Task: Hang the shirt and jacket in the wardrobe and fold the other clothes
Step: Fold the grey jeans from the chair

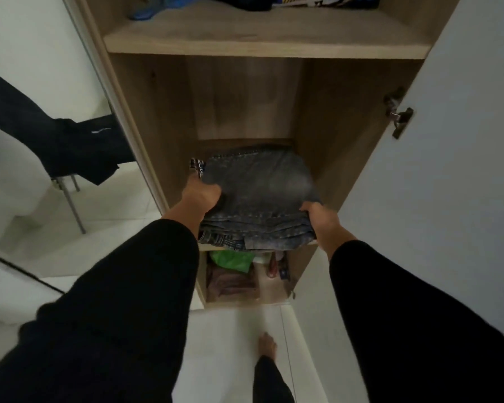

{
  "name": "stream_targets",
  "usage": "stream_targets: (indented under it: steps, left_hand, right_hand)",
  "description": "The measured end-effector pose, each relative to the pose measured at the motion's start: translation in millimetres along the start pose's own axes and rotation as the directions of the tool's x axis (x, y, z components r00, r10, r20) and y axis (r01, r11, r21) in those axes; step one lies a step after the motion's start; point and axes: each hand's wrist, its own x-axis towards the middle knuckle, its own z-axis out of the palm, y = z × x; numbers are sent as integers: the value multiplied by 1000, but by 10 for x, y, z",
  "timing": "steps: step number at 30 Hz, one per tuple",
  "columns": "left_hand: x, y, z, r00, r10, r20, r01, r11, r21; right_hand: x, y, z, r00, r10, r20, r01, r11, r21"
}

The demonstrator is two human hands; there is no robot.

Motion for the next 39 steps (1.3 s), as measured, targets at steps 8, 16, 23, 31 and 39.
stream_targets:
  steps: [8, 16, 23, 31, 39]
  left_hand:
    - [1636, 43, 673, 993, 93, -74, -86, 992, 93]
    - [2775, -72, 1278, 962, 202, -182, -206, 979, -5]
    - [3286, -234, 1486, 939, 298, -170, -263, 944, 201]
    - [3290, -315, 1575, 981, 173, -84, -143, 947, 289]
    - [2187, 110, 1204, 989, 145, -24, -136, 966, 218]
  right_hand:
    - [1825, -106, 618, 988, -137, 65, 136, 991, 17]
    - [2907, -154, 1050, 960, -279, -14, 278, 959, -45]
    - [3429, -20, 1237, 965, -264, 0, 262, 958, -118]
    - [3331, -100, 1221, 974, -223, -28, 188, 876, -443]
    - [2203, -526, 981, 954, -300, 16, 286, 890, -355]
